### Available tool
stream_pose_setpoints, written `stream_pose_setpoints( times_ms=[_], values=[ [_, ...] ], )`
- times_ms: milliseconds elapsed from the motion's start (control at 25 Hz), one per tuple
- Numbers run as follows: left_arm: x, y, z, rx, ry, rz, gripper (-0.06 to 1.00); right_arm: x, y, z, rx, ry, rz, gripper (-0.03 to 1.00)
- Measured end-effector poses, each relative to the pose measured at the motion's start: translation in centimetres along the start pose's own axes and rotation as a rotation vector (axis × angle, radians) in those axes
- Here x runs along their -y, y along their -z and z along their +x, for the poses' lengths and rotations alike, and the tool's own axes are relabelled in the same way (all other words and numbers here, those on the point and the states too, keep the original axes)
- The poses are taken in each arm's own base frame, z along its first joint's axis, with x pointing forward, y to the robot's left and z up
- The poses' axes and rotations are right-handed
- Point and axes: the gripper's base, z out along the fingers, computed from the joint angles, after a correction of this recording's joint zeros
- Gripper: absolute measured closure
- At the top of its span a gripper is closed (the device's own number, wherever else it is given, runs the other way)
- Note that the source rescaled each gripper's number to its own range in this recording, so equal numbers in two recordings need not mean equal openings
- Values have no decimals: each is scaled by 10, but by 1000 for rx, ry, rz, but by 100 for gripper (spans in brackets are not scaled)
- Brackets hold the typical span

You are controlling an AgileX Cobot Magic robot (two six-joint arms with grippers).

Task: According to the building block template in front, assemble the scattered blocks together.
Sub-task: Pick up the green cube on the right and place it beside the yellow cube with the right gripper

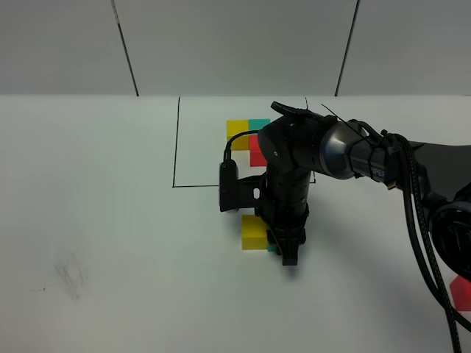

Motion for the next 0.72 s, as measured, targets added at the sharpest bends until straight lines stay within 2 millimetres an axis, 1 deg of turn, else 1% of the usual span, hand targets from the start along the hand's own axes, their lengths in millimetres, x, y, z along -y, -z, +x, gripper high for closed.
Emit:
stream_pose_setpoints(
  times_ms=[280,360,480,560,600,720],
  values=[
    [0,0,0,0,0,0,9,0,0,0,2,-13,3,75],
    [0,0,0,0,0,0,9,0,0,0,3,-30,5,73],
    [0,0,0,0,0,0,9,1,1,-1,7,-49,12,64],
    [0,0,0,0,0,0,9,2,8,0,13,-68,28,57],
    [0,0,0,0,0,0,9,2,14,0,19,-80,38,54],
    [0,0,0,0,0,0,9,1,42,3,30,-130,68,40]
  ],
)
